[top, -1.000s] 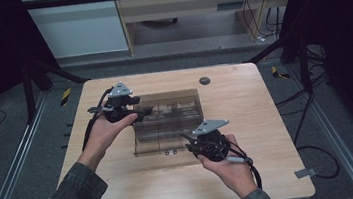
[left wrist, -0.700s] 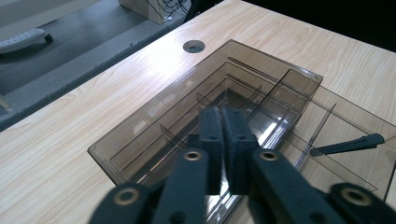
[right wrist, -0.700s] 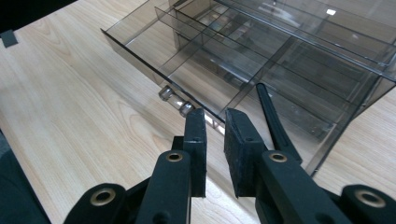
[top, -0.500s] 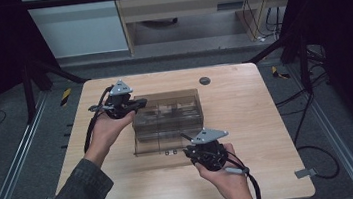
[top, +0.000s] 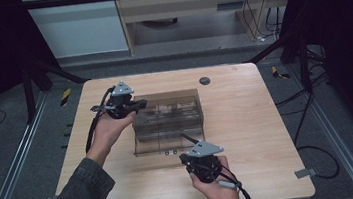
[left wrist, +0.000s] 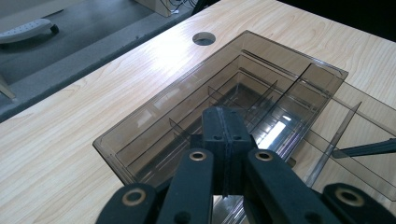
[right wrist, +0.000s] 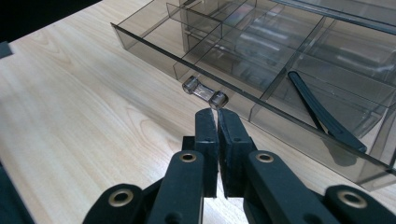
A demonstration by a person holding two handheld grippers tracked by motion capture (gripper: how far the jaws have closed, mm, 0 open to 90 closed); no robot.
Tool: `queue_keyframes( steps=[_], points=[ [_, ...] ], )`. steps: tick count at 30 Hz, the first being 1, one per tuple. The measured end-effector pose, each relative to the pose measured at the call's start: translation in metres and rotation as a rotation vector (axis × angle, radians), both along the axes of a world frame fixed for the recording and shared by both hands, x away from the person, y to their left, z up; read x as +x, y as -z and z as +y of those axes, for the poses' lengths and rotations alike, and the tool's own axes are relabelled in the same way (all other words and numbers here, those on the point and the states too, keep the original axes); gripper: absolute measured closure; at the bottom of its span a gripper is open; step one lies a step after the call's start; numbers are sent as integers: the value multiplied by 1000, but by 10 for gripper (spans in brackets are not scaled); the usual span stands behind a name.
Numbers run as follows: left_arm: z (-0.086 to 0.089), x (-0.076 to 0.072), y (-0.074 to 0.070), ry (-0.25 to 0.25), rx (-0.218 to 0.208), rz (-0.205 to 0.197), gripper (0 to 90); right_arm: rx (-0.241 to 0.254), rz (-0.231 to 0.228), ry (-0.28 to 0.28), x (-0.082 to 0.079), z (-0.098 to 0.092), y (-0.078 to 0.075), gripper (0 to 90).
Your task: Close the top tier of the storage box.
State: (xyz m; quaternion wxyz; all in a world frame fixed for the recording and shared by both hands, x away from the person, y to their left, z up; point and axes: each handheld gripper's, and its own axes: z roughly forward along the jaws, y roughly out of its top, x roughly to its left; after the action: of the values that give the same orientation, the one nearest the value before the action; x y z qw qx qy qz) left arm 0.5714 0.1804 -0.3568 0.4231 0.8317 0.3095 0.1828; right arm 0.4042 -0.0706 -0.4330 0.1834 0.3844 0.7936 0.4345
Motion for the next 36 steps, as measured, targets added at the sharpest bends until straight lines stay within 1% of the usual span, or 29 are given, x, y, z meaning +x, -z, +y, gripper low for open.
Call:
queue_keyframes(
  steps=[2, 3, 4, 6, 7, 8, 10, 12, 13, 15, 17, 18, 19, 21, 25, 26, 28, 30, 32, 36],
  points=[
    [-1, 0, 0, -3, 3, -6, 897, 0, -5, 4, -1, 1, 1, 879],
    [-1, 0, 1, -3, 0, -9, 896, -5, -21, 16, -1, 4, 5, 886],
    [-1, 0, 1, -3, 0, -9, 896, -5, -21, 16, -1, 4, 5, 886],
    [-1, 0, 3, -3, 5, -6, 896, 12, -37, 38, -2, 5, 8, 900],
    [-3, 1, 6, -2, 8, 1, 896, 15, -46, 44, -2, 5, 9, 900],
    [-3, 1, 6, -2, 8, 1, 896, 15, -46, 44, -2, 5, 9, 900],
    [-5, 1, 13, 0, 16, 7, 896, 9, -66, 59, -2, 5, 13, 900],
    [-5, 1, 15, -2, 12, 12, 896, 9, -67, 61, -2, 6, 15, 900],
    [-6, 0, 18, -1, 12, 12, 896, -2, -81, 70, -2, 8, 20, 900],
    [-8, 0, 20, 0, 20, 14, 896, 4, -87, 79, -2, 9, 24, 900],
    [-8, 1, 23, -5, 21, 18, 896, 0, -104, 89, -2, 9, 28, 900],
    [-7, 1, 24, -8, 21, 18, 896, 12, -108, 94, -1, 9, 29, 900],
    [-7, 1, 24, -8, 21, 18, 896, 12, -108, 94, -1, 9, 29, 900],
    [-7, 1, 27, -9, 21, 24, 896, 18, -120, 106, -1, 10, 34, 900],
    [-7, 0, 29, -10, 24, 23, 896, 26, -132, 109, -1, 13, 38, 900],
    [-7, 0, 30, -12, 31, 20, 896, 26, -137, 111, -1, 13, 39, 900],
    [-7, 0, 30, -12, 31, 22, 896, 30, -137, 117, -2, 13, 40, 900],
    [-8, -1, 33, -10, 32, 27, 895, 30, -152, 129, -2, 12, 41, 900],
    [-9, -1, 34, -9, 38, 27, 895, 36, -155, 131, -1, 12, 42, 900],
    [-9, -1, 37, -11, 34, 33, 895, 40, -167, 141, 0, 12, 41, 900]
  ],
)
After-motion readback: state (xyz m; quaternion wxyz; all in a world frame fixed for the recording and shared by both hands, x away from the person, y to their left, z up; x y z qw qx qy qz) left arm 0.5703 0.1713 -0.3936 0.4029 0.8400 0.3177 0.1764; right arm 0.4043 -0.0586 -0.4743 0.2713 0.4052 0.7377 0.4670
